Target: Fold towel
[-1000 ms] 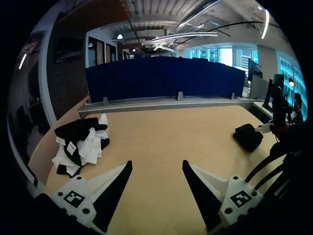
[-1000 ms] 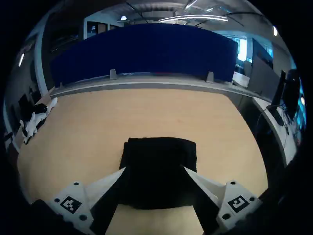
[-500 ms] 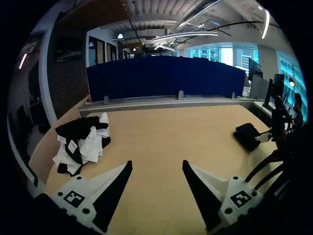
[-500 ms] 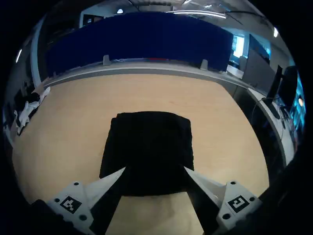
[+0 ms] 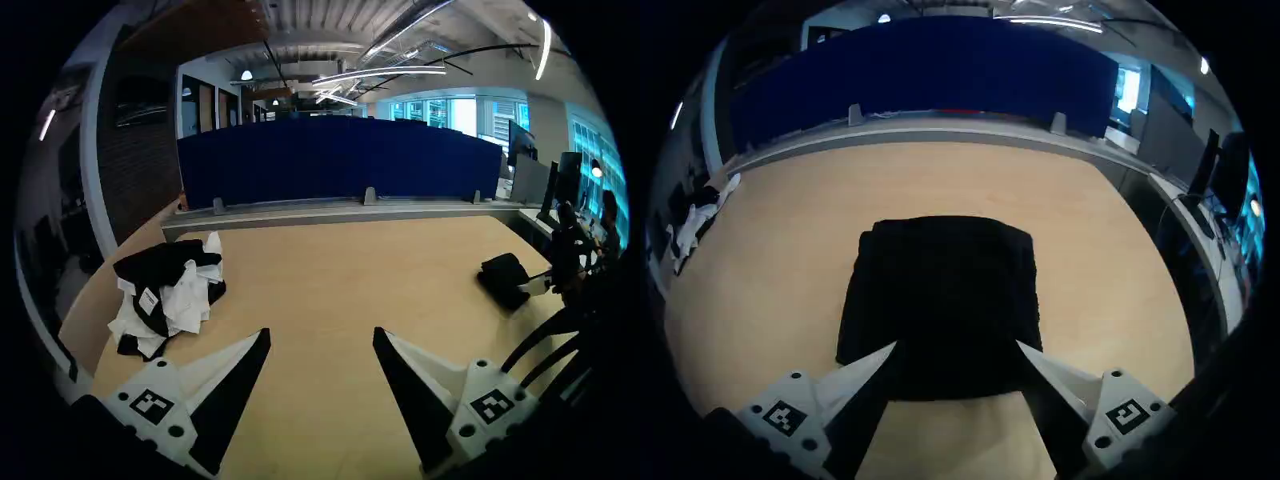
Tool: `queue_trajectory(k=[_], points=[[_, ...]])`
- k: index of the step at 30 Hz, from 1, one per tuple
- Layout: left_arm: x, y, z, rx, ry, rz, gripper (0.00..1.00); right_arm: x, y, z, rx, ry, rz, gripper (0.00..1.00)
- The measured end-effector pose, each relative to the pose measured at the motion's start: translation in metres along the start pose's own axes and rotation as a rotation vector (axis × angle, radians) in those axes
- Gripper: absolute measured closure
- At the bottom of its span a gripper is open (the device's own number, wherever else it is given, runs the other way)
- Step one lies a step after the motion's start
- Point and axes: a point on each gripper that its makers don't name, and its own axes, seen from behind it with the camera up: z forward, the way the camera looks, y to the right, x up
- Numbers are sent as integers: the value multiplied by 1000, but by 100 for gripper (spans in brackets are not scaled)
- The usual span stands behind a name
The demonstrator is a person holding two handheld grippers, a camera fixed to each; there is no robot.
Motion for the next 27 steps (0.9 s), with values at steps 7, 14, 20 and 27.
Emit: queue_trajectory(k=[7,14,20,27], points=[[4,-5,0,6,9,0,5,27,-6,-28,16,80,48,1],[9,-9,-1,6,20,-3,5,45,-5,-50,11,133,70,0],[12,-10,-4,0,32,-3,5,53,-9,-59,10,153,72,0],[16,-12,-6,-2,47,-4,5,64,-15,-69,2,186,71,0]])
